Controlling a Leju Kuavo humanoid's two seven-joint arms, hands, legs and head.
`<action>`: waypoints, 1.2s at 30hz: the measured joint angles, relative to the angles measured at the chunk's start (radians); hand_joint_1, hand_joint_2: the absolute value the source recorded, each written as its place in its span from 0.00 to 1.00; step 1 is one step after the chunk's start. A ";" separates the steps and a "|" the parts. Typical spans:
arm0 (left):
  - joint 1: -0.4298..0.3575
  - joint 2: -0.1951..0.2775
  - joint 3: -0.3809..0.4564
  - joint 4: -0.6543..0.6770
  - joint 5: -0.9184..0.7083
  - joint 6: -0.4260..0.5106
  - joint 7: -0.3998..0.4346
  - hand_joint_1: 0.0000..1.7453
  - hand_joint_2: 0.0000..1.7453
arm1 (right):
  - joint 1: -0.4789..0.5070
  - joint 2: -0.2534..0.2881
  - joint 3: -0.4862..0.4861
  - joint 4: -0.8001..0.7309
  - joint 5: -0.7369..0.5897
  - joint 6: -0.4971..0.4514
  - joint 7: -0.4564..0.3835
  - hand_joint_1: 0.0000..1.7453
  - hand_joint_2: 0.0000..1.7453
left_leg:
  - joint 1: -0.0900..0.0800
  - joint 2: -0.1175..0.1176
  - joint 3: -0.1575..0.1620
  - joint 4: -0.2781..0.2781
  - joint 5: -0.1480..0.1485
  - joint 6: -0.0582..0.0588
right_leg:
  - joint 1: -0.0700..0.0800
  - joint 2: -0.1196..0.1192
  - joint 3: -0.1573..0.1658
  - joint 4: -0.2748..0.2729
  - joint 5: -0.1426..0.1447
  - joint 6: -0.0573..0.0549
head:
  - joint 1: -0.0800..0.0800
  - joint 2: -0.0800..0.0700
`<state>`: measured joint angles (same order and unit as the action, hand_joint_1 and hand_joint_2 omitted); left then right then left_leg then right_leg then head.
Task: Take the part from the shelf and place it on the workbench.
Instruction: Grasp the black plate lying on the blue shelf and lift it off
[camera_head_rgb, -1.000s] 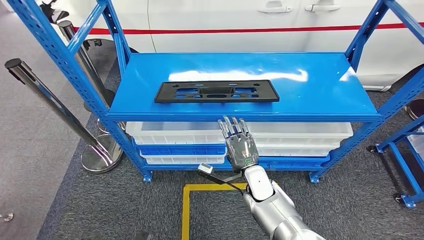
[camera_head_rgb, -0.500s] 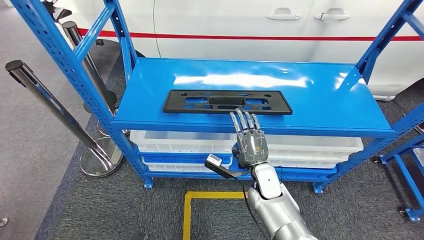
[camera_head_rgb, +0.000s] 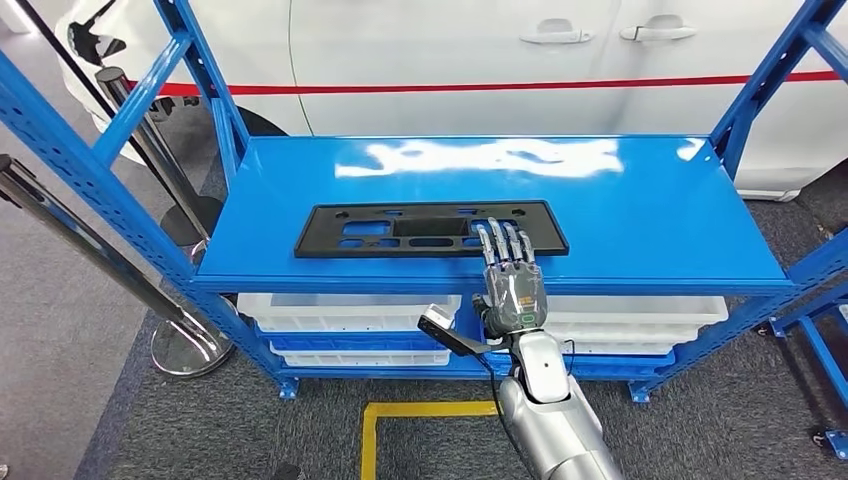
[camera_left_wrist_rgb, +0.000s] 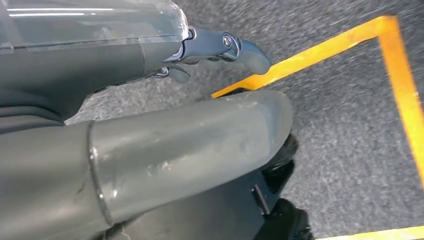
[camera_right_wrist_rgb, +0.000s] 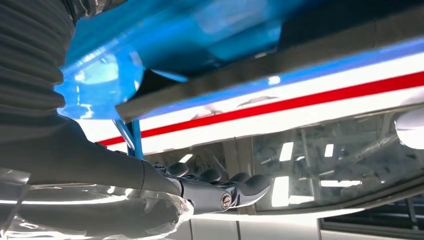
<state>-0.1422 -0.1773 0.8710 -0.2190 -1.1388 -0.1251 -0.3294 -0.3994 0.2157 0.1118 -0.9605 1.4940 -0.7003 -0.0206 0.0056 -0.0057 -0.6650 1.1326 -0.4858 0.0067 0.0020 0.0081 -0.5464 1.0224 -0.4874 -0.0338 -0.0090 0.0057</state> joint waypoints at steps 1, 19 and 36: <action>-0.001 0.000 0.000 0.000 0.000 0.000 0.000 0.00 0.00 | 0.001 0.001 -0.001 -0.001 0.001 0.000 0.000 0.00 1.00 | -0.004 0.000 0.011 -0.055 0.040 0.008 | 0.001 0.001 0.008 0.000 -0.008 0.003 | 0.000 0.000; -0.006 -0.007 -0.012 0.000 0.006 -0.001 -0.003 0.00 0.00 | 0.018 0.004 -0.017 -0.021 0.006 0.000 0.012 0.00 1.00 | -0.001 -0.003 0.159 -0.124 -0.023 0.011 | -0.015 -0.007 -0.114 0.015 0.075 0.042 | 0.002 0.000; -0.013 -0.009 -0.013 0.000 0.026 0.020 -0.061 0.00 0.00 | 0.036 0.002 -0.022 -0.045 -0.001 0.000 -0.005 1.00 1.00 | -0.004 -0.001 0.062 -0.120 0.059 0.022 | -0.008 0.001 -0.031 0.003 0.017 0.034 | 0.002 0.000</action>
<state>-0.1557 -0.1865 0.8579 -0.2186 -1.1125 -0.1050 -0.3902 -0.3638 0.2179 0.0896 -1.0053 1.4929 -0.7005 -0.0255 0.0011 -0.0070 -0.6032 1.0129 -0.4268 0.0289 -0.0065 0.0094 -0.5770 1.0257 -0.4703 -0.0001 -0.0068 0.0057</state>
